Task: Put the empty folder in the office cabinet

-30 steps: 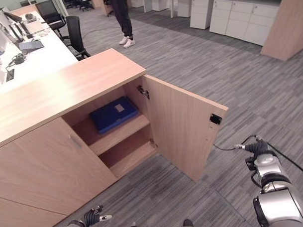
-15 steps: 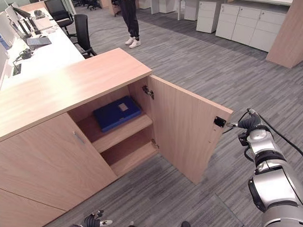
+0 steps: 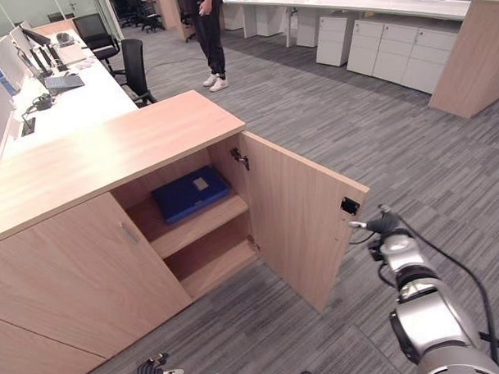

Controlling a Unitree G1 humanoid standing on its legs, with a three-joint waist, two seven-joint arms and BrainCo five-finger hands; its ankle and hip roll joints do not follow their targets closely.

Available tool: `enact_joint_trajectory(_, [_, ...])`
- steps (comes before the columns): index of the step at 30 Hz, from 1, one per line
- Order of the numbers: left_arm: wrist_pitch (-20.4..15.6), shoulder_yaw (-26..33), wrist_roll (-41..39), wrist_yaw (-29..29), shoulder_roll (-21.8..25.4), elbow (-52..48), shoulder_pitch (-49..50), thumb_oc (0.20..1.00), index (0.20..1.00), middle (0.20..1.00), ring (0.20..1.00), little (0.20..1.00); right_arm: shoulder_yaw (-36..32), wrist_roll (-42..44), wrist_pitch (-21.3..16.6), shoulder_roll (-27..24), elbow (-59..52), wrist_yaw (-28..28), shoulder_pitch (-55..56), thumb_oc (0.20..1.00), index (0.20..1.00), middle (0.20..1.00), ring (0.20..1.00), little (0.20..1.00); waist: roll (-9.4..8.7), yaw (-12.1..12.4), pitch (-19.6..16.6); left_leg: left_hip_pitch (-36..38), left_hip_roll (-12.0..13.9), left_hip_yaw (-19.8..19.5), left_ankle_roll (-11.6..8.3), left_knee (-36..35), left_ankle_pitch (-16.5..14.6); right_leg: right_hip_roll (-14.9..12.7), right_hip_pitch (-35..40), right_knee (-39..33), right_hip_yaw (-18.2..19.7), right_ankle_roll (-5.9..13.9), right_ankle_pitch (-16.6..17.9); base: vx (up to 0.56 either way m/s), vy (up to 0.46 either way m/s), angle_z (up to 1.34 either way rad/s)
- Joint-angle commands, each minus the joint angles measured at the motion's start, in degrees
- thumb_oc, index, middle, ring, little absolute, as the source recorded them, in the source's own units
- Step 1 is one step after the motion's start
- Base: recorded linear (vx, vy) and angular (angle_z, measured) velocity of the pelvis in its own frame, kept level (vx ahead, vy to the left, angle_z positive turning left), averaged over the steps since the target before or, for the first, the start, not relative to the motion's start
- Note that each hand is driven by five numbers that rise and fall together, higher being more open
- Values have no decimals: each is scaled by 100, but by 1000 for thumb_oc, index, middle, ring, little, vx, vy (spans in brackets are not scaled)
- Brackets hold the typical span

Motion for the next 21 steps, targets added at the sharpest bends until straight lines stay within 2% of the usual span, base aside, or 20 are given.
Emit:
enact_joint_trajectory(1, [-119, -154, 24, 98, 236, 106, -428, 1000, 1000, 1000, 1000, 1000, 223, -6, -264, 349, -173, 27, -487, 1000, 1000, 1000, 1000, 1000, -433, 231, 408, 172, -150, 94, 12, 73, -400, -266, 385, 202, -125, 251, -880, -2, -5, 13])
enact_joint_trajectory(6, [-121, -157, 84, 121, 245, 90, -407, 1000, 1000, 1000, 1000, 1000, 530, -216, -269, 695, -354, 121, -409, 1000, 1000, 1000, 1000, 1000, -432, 288, 420, 154, -147, 43, 5, 73, -387, -252, 405, 201, -166, 237, -899, -5, -4, 2])
enact_joint_trajectory(17, [-106, -201, 152, 193, 259, 83, -392, 1000, 1000, 1000, 1000, 1000, 624, -64, -335, 1000, -652, 60, -579, 1000, 1000, 1000, 1000, 1000, -436, 439, 428, 83, -142, -125, -20, 73, -333, -221, 454, 190, -317, 201, -930, -8, -11, 7])
enact_joint_trajectory(21, [-91, -115, 135, 273, 243, 146, -457, 1000, 1000, 1000, 1000, 1000, 733, 70, -410, 1117, -1361, 48, -444, 1000, 1000, 1000, 1000, 1000, -451, 472, 462, 13, -125, -200, -61, 73, -285, -200, 454, 215, -397, 177, -965, -26, -19, 14])
